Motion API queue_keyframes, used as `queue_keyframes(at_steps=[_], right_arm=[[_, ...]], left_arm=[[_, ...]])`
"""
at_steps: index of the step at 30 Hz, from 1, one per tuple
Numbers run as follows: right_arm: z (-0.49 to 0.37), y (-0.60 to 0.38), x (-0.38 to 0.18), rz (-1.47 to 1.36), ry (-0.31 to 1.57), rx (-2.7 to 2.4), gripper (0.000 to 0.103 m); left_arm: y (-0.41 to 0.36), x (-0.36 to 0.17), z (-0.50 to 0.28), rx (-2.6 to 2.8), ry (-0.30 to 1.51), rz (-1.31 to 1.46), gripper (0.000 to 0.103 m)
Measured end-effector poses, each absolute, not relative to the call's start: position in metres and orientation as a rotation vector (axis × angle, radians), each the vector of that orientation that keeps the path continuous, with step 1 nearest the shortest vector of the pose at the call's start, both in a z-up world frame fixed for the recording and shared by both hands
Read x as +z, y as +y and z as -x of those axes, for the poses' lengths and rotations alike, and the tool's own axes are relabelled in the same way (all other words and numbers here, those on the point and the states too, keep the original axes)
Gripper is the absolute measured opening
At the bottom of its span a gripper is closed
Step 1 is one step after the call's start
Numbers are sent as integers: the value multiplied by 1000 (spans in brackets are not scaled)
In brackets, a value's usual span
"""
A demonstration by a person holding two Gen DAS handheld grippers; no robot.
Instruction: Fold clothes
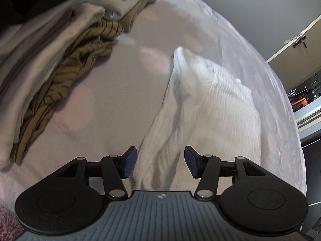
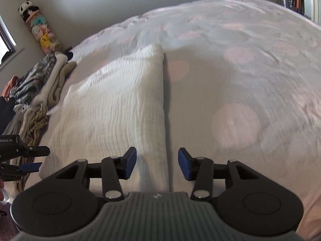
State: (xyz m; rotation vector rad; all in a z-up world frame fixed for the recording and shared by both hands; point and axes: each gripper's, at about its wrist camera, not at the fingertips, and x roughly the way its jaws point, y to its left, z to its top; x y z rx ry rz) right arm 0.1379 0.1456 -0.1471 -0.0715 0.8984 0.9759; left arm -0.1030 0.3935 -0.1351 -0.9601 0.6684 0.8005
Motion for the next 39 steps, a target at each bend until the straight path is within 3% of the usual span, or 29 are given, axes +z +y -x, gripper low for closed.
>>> queue_keyframes(at_steps=[7,12,28,39], right_arm=[[-141,144,-140,-2,787,913,56],[-151,146,-144,-51,749,875,68],[-178,188,-134,-12,756,979,70],[-209,244,-129,84,850,997,70]], left_arm=[[400,-111,101,851,538,806,51],[399,-106,89,858,504,683,56],[497,-109,54,724,575,781,56],[548,-152,18,636,690,897,55]])
